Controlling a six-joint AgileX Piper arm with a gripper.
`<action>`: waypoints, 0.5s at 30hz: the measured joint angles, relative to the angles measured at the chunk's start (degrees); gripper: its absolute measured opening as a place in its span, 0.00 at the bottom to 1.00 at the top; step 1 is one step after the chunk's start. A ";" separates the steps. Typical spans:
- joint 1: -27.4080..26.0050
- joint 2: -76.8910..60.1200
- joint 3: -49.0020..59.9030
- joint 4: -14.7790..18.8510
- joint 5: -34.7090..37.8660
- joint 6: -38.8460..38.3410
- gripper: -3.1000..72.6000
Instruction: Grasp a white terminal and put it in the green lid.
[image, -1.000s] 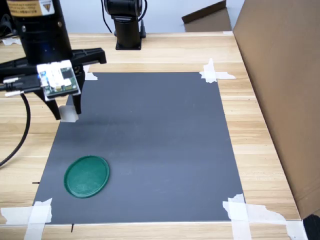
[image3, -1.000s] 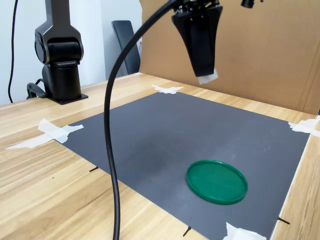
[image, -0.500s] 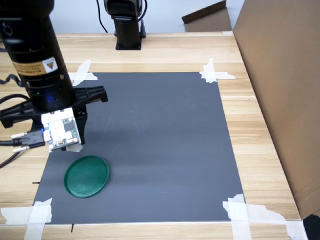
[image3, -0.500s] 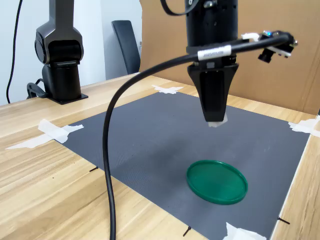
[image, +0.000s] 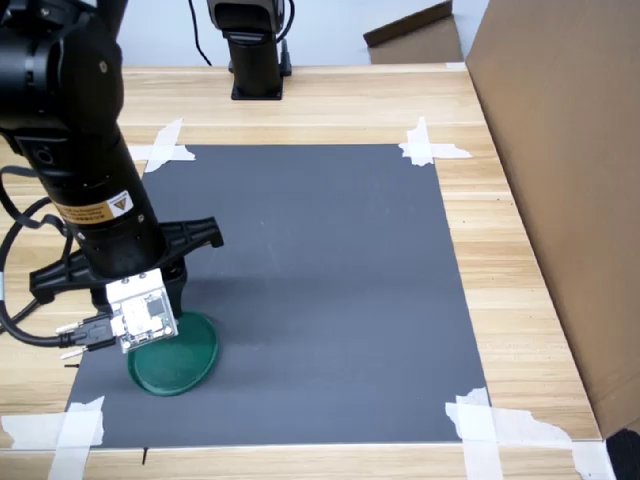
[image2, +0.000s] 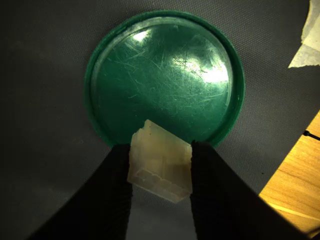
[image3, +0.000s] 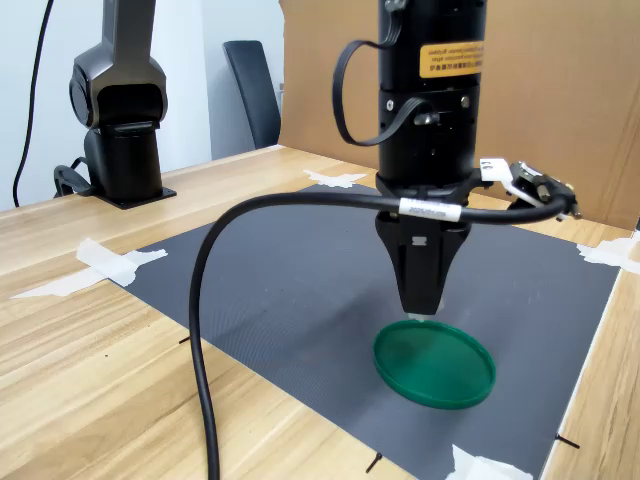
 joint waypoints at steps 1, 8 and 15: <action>0.00 0.35 0.00 0.00 -0.08 0.00 0.39; 0.00 1.93 -0.01 0.00 -0.46 -0.31 0.39; 0.00 3.70 -0.14 -1.23 -0.88 -0.44 0.42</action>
